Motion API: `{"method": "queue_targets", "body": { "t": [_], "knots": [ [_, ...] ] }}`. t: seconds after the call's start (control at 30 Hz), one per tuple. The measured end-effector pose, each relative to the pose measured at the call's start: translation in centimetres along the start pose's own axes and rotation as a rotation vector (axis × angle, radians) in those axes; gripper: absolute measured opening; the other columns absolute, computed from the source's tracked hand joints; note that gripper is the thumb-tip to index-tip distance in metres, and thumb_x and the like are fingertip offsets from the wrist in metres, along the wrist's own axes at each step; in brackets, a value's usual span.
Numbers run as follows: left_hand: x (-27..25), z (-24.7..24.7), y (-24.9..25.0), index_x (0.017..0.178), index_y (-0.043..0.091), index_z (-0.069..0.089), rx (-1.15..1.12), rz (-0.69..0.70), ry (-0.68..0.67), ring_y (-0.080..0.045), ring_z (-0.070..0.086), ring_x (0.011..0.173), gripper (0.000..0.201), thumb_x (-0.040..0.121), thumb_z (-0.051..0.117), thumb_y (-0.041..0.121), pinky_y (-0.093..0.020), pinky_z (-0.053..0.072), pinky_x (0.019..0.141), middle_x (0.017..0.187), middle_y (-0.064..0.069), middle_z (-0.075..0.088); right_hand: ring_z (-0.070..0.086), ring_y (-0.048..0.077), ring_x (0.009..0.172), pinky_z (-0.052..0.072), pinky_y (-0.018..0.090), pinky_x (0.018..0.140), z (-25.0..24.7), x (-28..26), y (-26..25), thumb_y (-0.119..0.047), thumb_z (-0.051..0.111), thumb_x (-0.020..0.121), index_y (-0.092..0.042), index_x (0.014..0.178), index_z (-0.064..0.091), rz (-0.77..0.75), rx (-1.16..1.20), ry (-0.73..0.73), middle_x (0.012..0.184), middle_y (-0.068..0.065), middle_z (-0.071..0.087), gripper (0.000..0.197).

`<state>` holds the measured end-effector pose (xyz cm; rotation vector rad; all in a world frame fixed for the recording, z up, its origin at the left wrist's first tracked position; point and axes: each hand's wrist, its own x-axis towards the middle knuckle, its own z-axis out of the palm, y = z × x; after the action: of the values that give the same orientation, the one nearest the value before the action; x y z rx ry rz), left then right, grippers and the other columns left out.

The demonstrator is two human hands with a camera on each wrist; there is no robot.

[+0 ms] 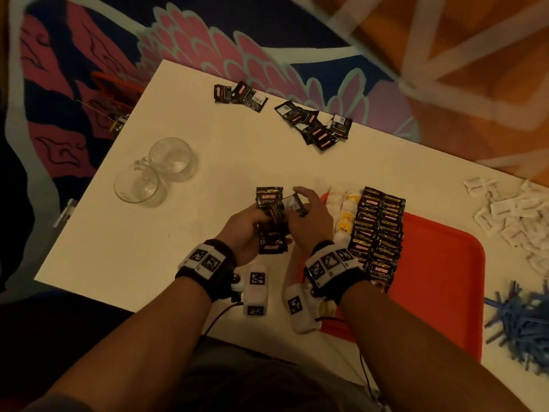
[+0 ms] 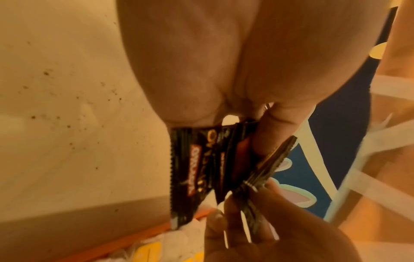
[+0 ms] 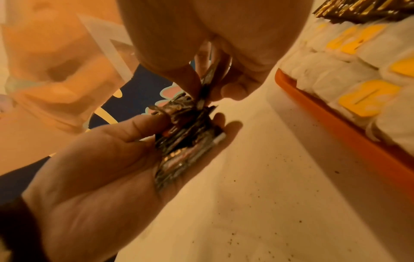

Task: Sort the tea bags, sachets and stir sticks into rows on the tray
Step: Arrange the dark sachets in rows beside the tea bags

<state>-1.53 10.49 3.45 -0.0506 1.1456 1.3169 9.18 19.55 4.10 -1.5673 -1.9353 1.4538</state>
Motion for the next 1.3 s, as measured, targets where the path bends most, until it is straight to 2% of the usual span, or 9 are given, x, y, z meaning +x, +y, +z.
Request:
{"method": "queue_targets", "body": {
  "t": [0.07,0.17,0.3,0.43,0.57,0.87,0.97,1.1,1.3],
  "knots": [
    [-0.4,0.7,0.0,0.124,0.008,0.063,-0.02,-0.004,-0.006,-0.032,0.072,0.092,0.037,0.096,0.039,0.002,-0.047,0.06,0.076,0.113,-0.018,0.071,0.061,0.007,0.075,0.044,0.006,0.05,-0.6,-0.3,0.1,-0.018,0.063,0.09,-0.031,0.118,0.059,0.022,0.011,-0.001,0.102,0.0,0.067,0.031],
    [-0.9,1.4,0.1,0.128,0.004,0.058,-0.007,0.001,-0.011,-0.033,0.072,0.095,0.039,0.097,0.037,-0.002,-0.049,0.061,0.077,0.114,-0.023,0.069,0.067,0.012,0.083,0.059,0.032,0.076,-2.6,-0.5,0.1,-0.014,0.069,0.085,-0.028,0.105,0.057,0.022,0.134,0.108,0.091,-0.005,0.069,0.027],
    [-1.6,3.1,-0.4,0.129,0.013,0.057,0.031,0.031,-0.038,-0.037,0.071,0.095,0.04,0.097,0.042,-0.006,-0.055,0.058,0.084,0.11,-0.019,0.071,0.06,-0.008,0.083,0.051,0.017,0.081,-5.5,-2.2,-1.1,-0.011,0.066,0.089,-0.021,0.105,0.068,-0.364,-0.003,0.222,0.091,-0.016,0.066,0.019],
    [-2.6,6.1,-1.3,0.125,0.02,0.059,0.022,0.067,-0.06,-0.031,0.07,0.084,0.047,0.093,0.043,-0.01,-0.045,0.059,0.072,0.102,-0.018,0.071,0.064,0.023,0.091,0.05,0.035,0.085,-7.3,-4.6,-0.5,-0.001,0.066,0.077,-0.012,0.095,0.075,-0.749,-0.387,0.029,0.096,0.003,0.072,0.023],
    [-3.5,8.4,-2.2,0.126,0.017,0.059,-0.061,0.073,-0.074,-0.026,0.069,0.079,0.051,0.089,0.038,-0.012,-0.035,0.059,0.066,0.099,-0.015,0.071,0.062,0.029,0.099,0.051,0.046,0.084,-9.8,-6.4,1.1,-0.012,0.057,0.074,-0.01,0.104,0.073,-0.789,-0.566,0.022,0.106,0.007,0.07,0.034],
    [-5.4,13.1,-4.6,0.137,0.005,0.052,-0.067,0.094,-0.041,-0.027,0.072,0.081,0.038,0.1,0.048,0.006,-0.038,0.06,0.063,0.1,-0.017,0.071,0.045,0.024,0.122,0.036,0.038,0.105,-15.0,-9.6,3.8,-0.027,0.045,0.083,-0.012,0.125,0.065,-0.737,-0.488,-0.067,0.131,0.002,0.06,0.049],
    [-6.0,14.3,-5.4,0.136,0.007,0.053,0.027,0.131,-0.048,-0.03,0.072,0.085,0.039,0.098,0.049,-0.001,-0.042,0.061,0.066,0.106,-0.019,0.07,0.051,0.014,0.111,0.041,0.031,0.099,-16.2,-9.9,3.8,-0.03,0.063,0.085,-0.018,0.111,0.068,-0.526,-0.168,0.054,0.117,-0.004,0.063,0.03],
    [-6.8,15.7,-6.4,0.136,0.006,0.053,0.108,0.141,-0.072,-0.036,0.069,0.098,0.041,0.095,0.053,-0.001,-0.048,0.06,0.078,0.123,-0.025,0.065,0.062,0.014,0.093,0.055,0.033,0.078,-17.5,-8.9,3.1,-0.035,0.083,0.073,-0.027,0.108,0.052,-0.084,0.099,0.058,0.106,-0.002,0.06,0.047],
    [-7.7,17.4,-6.7,0.133,0.004,0.057,0.052,0.063,-0.078,-0.038,0.066,0.097,0.04,0.096,0.05,0.015,-0.053,0.049,0.094,0.12,-0.026,0.064,0.067,0.024,0.095,0.057,0.047,0.085,-19.5,-8.4,3.9,-0.024,0.088,0.068,-0.027,0.096,0.052,0.089,0.288,-0.034,0.111,0.007,0.063,0.046]
  ]
}}
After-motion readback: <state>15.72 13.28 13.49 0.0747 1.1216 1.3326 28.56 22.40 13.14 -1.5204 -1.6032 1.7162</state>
